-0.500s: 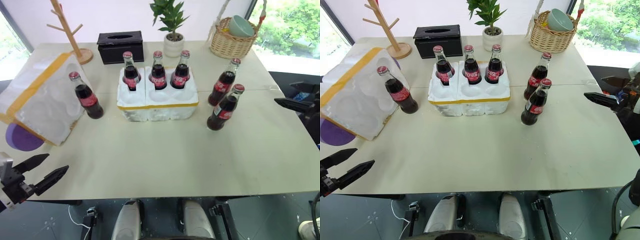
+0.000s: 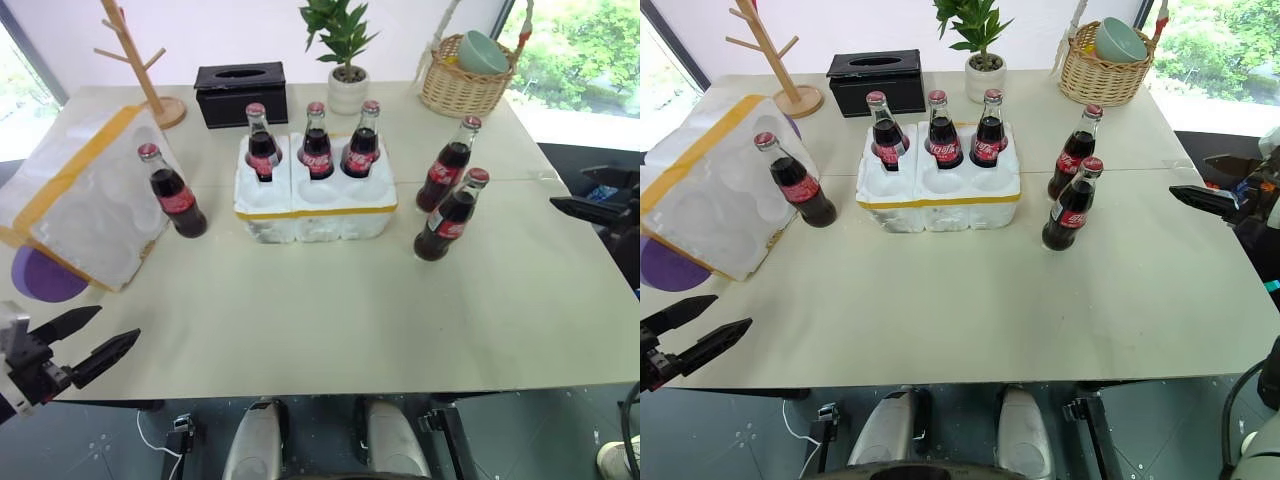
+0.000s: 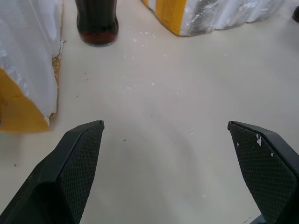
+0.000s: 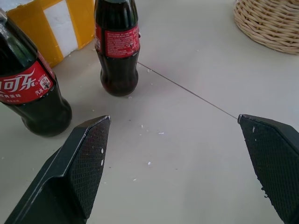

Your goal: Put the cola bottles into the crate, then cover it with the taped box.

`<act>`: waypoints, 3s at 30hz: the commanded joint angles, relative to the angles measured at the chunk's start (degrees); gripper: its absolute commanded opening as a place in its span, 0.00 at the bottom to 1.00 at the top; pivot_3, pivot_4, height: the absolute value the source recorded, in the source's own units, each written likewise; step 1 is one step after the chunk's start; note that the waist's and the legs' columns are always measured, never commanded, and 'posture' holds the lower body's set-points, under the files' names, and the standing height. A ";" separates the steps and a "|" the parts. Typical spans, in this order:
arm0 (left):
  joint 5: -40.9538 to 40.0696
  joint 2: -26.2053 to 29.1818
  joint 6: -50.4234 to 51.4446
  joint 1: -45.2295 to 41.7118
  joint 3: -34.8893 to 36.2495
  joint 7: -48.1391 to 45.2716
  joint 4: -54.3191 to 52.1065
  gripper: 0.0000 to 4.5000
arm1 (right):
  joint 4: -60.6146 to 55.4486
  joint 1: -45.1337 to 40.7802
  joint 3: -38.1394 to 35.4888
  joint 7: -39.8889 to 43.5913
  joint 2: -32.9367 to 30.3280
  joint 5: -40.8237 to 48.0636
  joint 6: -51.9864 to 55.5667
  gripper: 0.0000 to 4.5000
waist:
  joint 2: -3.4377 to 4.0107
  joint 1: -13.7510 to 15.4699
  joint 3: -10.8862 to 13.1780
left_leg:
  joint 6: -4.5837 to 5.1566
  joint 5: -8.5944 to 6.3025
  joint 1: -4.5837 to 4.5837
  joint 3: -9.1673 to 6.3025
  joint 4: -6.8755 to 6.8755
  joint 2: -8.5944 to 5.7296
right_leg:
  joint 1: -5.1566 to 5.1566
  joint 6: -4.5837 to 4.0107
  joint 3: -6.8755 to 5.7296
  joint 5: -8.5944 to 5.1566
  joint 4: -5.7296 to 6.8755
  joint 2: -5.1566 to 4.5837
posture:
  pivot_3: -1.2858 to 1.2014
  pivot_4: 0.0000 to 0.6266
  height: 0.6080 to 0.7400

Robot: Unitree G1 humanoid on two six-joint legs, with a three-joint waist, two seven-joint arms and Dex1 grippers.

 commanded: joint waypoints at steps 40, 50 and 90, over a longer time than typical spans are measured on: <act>24.46 -11.02 -5.45 -57.72 -33.55 32.90 26.81 0.99 | -46.07 -22.22 6.26 12.45 -1.27 23.86 45.90 1.00 | 0.32 0.58 -0.02 | -0.01 0.01 -0.13 -0.09 0.16 -0.06 | -0.03 0.32 -0.02 0.20 0.14 -0.02 | 0.52 0.24 0.97; 27.01 -12.83 -7.83 -60.70 -34.60 32.61 32.58 0.87 | -44.98 -20.85 6.07 10.30 -0.90 23.50 43.98 1.00 | 0.31 0.54 -0.02 | -0.01 0.01 -0.15 -0.08 0.17 -0.07 | -0.04 0.35 -0.02 0.22 0.13 -0.02 | 0.52 0.24 0.97; 22.57 -10.94 0.85 -85.52 -49.29 9.69 37.96 0.84 | -47.95 -9.64 3.15 3.97 -2.32 23.59 40.52 1.00 | 0.02 1.70 0.15 | -0.02 0.03 -0.29 -0.12 0.28 -0.10 | -0.13 0.44 -0.03 0.27 0.14 -0.02 | 0.52 0.24 0.97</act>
